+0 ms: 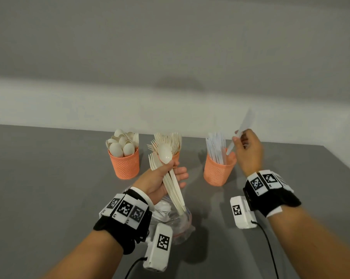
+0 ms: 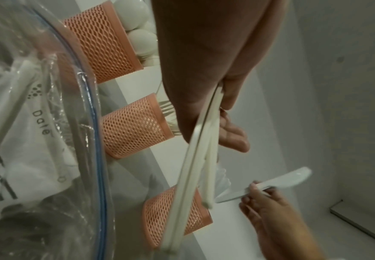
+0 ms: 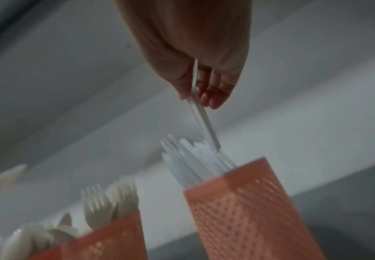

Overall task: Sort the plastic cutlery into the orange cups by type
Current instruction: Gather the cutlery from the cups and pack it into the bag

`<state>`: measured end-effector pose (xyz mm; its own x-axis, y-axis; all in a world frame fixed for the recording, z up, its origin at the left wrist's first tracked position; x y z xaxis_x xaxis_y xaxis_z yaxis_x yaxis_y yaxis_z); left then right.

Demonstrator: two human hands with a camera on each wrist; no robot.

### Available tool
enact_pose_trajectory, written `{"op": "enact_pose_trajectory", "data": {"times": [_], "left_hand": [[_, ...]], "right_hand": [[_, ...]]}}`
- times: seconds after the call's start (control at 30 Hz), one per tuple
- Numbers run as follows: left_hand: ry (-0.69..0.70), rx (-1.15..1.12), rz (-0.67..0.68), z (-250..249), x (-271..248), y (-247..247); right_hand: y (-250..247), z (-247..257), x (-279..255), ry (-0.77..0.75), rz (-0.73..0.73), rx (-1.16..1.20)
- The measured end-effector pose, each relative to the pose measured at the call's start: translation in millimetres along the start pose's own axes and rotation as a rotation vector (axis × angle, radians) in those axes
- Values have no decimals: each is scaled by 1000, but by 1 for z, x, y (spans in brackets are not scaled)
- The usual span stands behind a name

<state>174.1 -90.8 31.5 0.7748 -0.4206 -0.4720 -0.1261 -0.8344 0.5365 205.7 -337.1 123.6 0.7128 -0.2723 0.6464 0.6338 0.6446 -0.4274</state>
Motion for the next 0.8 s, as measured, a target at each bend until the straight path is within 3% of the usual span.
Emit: {"op": "enact_pose_trajectory", "data": {"times": [0.07,0.17,0.23,0.33,0.4,0.47,0.53,0.8], "left_hand": [[20,-29,-16,-2,-1,-1],[48,-46,-20,-7,-4,-1],[60,-40,-28,-10,-5,-4],[55,-48,-87,-12,-3,-13],[62,-57,-122,-13,-2,-16],[89,-37,-112,-16,-4,-11],[113,41,-113,-19,-6,-8],[218,181,-123,-28,-14,-13]], "right_hand": [[23,-25,-5,91,155,-74],[51,-38,-18,93,431,-292],[43,-26,-16,54,356,-306],[17,32,-11,-135,64,-59],[34,78,-24,-225,195,153],[72,121,-58,-299,523,250],[103,142,-91,-331,742,231],[131,161,-110,-317,754,14]]}}
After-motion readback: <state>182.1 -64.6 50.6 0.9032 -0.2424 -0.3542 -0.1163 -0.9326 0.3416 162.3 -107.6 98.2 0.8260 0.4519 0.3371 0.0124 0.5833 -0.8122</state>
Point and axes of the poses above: each hand's wrist, its own x-axis towards the middle knuckle, its own y-axis out of the palm, z = x × y, the point moved 10 cm from there along x, towards the middle knuckle, and after that the axes turned 12 degrees about -y, right-handed, at the moved point
